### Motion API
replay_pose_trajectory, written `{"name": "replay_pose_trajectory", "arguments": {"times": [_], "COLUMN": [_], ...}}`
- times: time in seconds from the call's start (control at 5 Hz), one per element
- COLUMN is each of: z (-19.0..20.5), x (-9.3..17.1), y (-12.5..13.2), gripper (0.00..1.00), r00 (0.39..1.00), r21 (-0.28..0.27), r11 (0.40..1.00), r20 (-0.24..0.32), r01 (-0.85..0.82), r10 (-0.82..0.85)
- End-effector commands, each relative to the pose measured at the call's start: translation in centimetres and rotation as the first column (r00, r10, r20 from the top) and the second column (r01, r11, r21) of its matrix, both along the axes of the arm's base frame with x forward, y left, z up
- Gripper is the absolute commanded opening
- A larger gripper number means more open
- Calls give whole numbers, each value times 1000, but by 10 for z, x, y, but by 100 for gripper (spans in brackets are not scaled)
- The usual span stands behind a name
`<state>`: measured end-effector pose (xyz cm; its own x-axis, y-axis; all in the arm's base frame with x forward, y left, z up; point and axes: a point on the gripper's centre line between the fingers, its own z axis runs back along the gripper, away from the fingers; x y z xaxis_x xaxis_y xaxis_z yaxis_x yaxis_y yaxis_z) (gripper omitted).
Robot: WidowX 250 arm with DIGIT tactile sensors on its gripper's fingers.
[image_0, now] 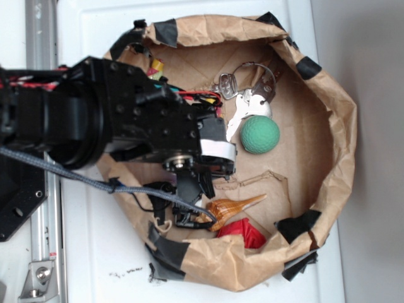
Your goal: Grab the multicolored rope.
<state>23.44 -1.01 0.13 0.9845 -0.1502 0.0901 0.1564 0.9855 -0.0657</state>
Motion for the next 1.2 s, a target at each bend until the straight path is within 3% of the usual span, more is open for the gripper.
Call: {"name": "replay_pose_trajectory", "arguments": {"times": [0.0, 0.4, 0.6, 0.8, 1.0], "z": [-8, 2, 6, 17, 49], "x": [-7, 0, 7, 20, 33], "y": [16, 31, 45, 73, 93], "gripper": [0, 0, 0, 0, 0], "r00": [999, 997, 992, 977, 956], "r21": [6, 5, 32, 53, 29], "r11": [999, 997, 992, 976, 958], "r20": [-34, -10, 3, 26, 72], "r01": [-37, -72, -123, -211, -286], "r10": [37, 72, 123, 210, 284]}}
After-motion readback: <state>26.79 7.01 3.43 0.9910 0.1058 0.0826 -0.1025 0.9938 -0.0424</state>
